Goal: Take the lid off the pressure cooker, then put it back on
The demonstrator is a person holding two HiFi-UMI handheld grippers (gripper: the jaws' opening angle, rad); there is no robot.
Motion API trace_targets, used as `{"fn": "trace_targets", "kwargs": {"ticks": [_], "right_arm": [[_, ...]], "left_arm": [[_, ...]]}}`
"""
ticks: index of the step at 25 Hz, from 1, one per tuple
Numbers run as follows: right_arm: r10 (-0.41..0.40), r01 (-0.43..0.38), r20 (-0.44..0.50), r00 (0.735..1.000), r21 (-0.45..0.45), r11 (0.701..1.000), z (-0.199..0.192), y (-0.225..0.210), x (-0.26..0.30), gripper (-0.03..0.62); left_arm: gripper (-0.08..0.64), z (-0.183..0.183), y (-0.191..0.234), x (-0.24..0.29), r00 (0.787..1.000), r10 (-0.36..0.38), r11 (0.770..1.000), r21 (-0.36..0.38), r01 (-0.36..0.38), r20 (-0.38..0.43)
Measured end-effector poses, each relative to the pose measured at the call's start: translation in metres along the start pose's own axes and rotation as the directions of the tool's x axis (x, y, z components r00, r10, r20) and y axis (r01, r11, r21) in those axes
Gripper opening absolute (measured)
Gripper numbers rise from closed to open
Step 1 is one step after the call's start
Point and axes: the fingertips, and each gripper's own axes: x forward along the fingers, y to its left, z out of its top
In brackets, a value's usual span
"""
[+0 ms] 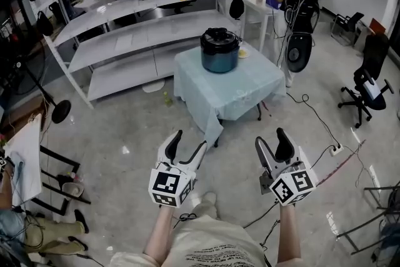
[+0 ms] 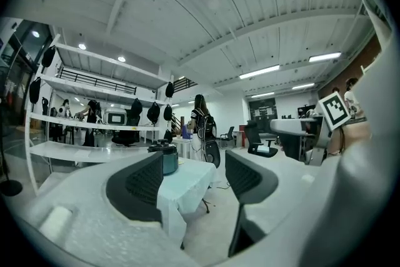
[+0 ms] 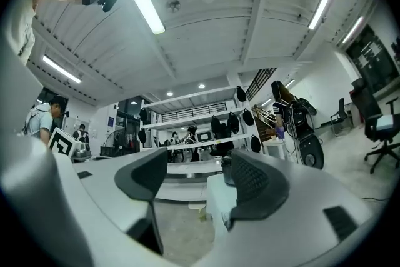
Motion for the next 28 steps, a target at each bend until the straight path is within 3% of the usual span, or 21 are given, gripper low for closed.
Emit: {"fn": "trace_targets", "kwargs": {"ticks": [11,16,28], "right_arm": [[-0.022,0.024,-0.029,0.999,0.053,0.998,-0.024,-0.050,0.055,0.322],[-0.019,0.023,-0.038,0.999,0.090,0.996,-0.037,-0.082,0.104,0.322],[0.021,-0.012,-0.119,0.993,0.077,0.997,-0.053,-0.143,0.224,0.322]], "left_arm": [[0.308,-0.017,0.028,0.067,1.000,0.019,1.000,-0.014,-0.019,-0.015],[0.308,-0.028,0.052,0.120,0.999,0.029,0.999,-0.028,-0.030,-0.040],[0.308,-0.037,0.109,0.248,0.996,0.005,0.998,-0.067,-0.011,-0.084]]}}
